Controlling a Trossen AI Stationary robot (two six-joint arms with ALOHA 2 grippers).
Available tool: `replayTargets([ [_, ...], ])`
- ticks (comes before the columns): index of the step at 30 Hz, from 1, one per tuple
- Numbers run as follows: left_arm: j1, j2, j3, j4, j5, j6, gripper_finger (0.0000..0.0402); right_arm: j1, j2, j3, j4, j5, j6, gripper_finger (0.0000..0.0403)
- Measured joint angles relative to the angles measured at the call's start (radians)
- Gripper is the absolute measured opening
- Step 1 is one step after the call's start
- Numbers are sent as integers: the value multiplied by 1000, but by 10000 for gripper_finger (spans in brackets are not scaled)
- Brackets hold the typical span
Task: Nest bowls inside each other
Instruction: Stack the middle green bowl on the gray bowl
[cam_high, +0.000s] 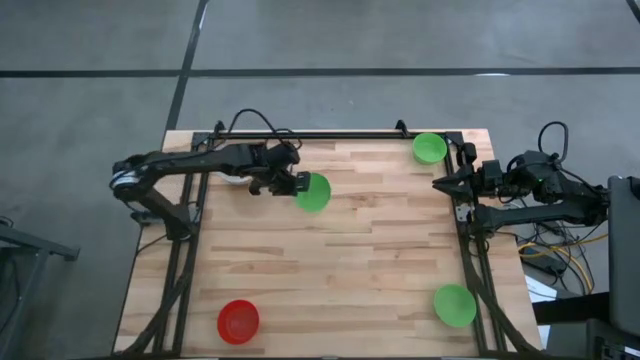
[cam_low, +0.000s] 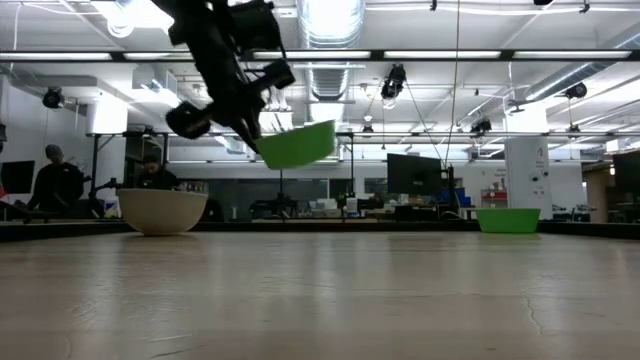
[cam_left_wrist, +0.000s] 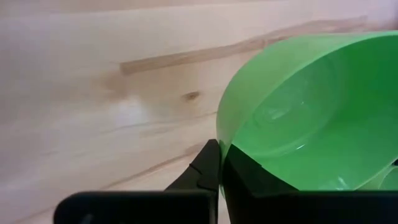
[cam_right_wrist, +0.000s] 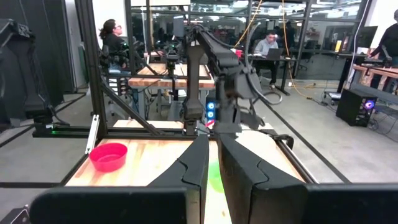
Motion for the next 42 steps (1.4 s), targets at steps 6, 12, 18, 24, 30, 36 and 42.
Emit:
replayTargets([
  [6,17,-68,-3,-125,-18,-30,5,0,0,0,0,0,0,34],
  [12,36,-106,-8,-160,-19,5,7,0,0,0,0,0,0,34],
  [18,73,-114,-8,-203,-18,35,4,0,0,0,0,0,0,34],
  [24,104,-115,-8,-208,-8,83,4,0,0,0,0,0,0,34],
  [30,152,-130,-9,-229,20,122,5,0,0,0,0,0,0,34],
  [36,186,-186,-9,-256,9,137,4,0,0,0,0,0,0,34],
  [42,212,-230,-18,-310,-13,154,5,0,0,0,0,0,0,34],
])
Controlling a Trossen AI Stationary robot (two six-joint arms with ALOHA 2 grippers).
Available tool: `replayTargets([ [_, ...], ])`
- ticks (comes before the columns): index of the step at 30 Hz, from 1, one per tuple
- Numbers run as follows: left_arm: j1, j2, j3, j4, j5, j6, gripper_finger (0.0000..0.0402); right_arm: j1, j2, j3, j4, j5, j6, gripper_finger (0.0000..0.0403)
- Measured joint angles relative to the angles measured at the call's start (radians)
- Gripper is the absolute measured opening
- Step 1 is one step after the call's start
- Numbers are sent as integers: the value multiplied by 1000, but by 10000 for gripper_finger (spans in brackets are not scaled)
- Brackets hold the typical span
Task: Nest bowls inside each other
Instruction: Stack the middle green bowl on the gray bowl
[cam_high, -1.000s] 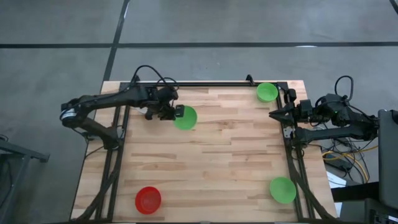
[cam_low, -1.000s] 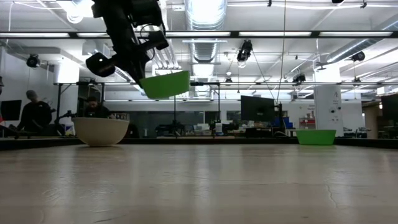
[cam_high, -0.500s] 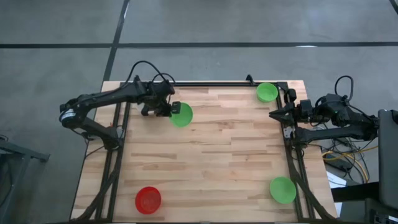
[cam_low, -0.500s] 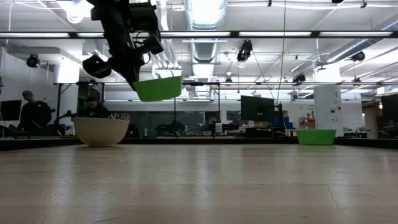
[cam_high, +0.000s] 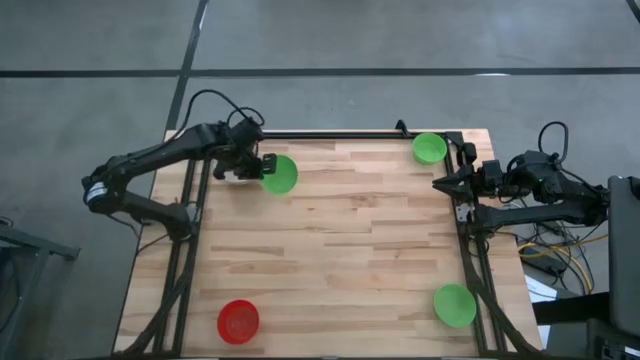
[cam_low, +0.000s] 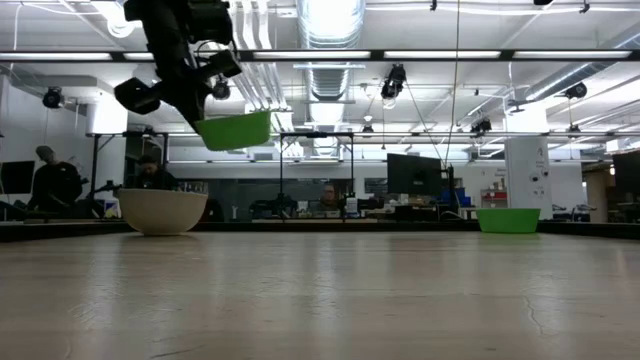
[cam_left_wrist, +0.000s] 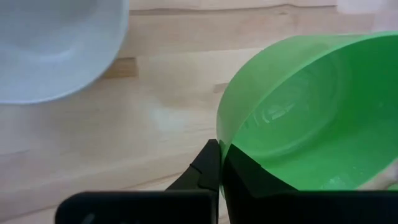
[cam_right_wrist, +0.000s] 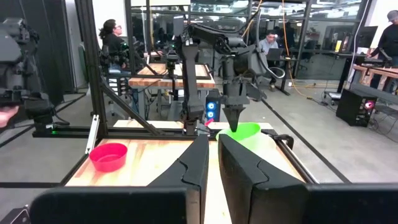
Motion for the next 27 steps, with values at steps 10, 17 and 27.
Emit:
replayTargets([
  [10,90,-146,-258,185,102,-6,4,0,0,0,0,0,0,34],
  [17,154,-249,-392,297,159,8,6,0,0,0,0,0,0,34],
  [27,256,-295,-414,327,215,130,7,0,0,0,0,0,0,34],
])
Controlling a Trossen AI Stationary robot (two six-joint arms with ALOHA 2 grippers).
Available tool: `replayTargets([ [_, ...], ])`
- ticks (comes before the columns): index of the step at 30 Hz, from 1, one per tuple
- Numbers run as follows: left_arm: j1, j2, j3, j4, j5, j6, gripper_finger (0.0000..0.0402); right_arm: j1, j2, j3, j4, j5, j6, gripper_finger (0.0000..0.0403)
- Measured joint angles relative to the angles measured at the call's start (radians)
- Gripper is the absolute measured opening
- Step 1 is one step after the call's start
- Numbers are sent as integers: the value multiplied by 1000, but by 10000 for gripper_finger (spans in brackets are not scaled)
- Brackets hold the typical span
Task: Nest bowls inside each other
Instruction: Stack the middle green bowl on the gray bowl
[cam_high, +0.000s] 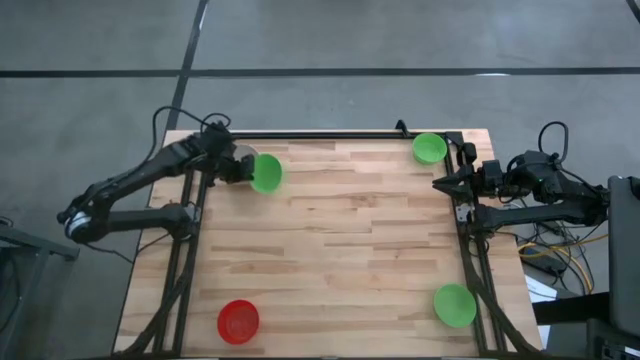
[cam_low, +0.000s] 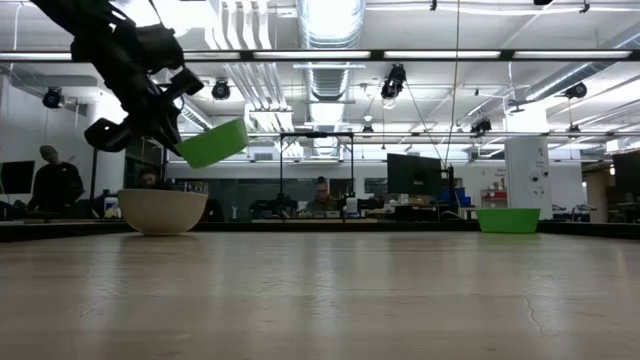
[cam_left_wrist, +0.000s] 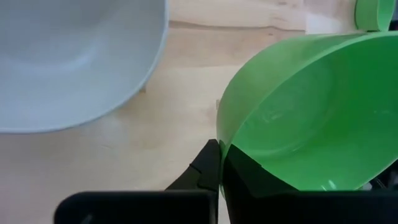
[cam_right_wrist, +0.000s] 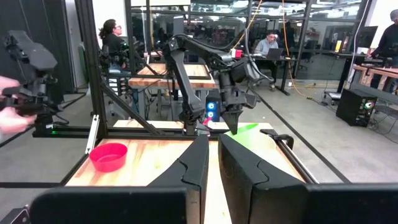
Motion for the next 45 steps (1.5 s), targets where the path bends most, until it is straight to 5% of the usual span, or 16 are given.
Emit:
replayTargets([
  [23,370,1,103,-343,40,177,7,0,0,0,0,0,0,34],
  [45,450,224,158,-387,-28,269,7,0,0,0,0,0,0,34],
])
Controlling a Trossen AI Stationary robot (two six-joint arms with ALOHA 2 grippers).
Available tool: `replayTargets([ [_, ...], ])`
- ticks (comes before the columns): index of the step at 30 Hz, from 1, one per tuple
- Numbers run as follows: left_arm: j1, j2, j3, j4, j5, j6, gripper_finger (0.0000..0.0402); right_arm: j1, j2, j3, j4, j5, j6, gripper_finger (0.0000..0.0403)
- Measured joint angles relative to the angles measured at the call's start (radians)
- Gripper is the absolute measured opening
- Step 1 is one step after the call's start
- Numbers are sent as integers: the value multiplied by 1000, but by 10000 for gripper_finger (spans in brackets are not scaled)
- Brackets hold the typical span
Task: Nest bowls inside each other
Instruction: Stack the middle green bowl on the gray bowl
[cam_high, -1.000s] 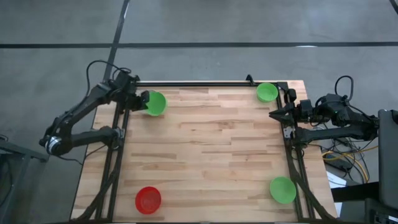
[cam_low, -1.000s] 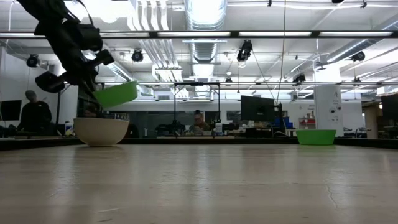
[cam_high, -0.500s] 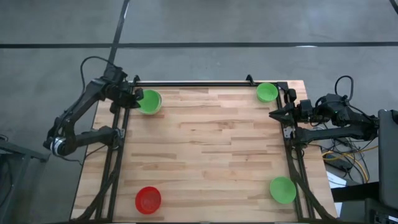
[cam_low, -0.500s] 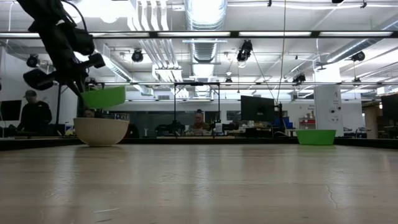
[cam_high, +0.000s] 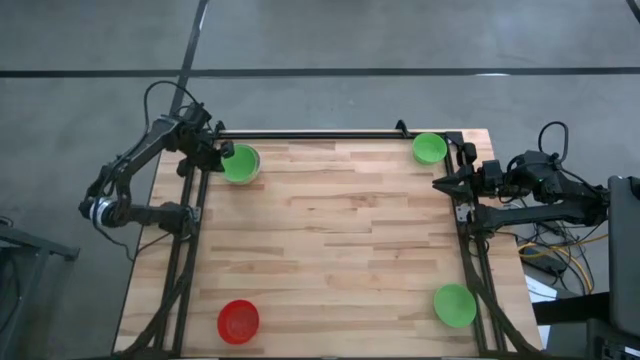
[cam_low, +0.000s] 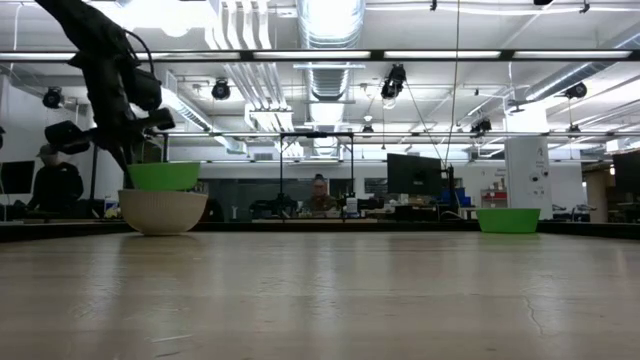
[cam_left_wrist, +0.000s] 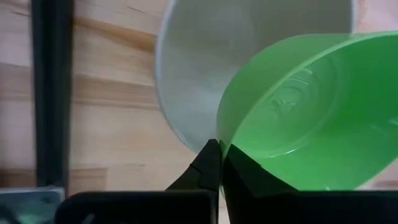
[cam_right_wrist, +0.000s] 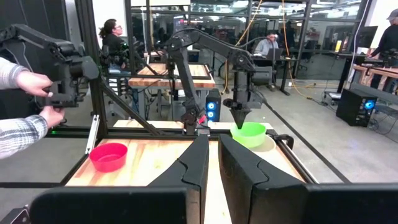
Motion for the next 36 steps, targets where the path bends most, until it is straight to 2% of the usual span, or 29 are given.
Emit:
replayTargets([
  [6,1,17,45,-23,-55,10,6,0,0,0,0,0,0,34],
  [15,4,22,53,-32,-79,21,21,0,0,0,0,0,0,34],
  [24,4,91,51,-30,-71,60,10,0,0,0,0,0,0,34],
  [36,4,120,50,0,-54,72,24,0,0,0,0,0,0,34],
])
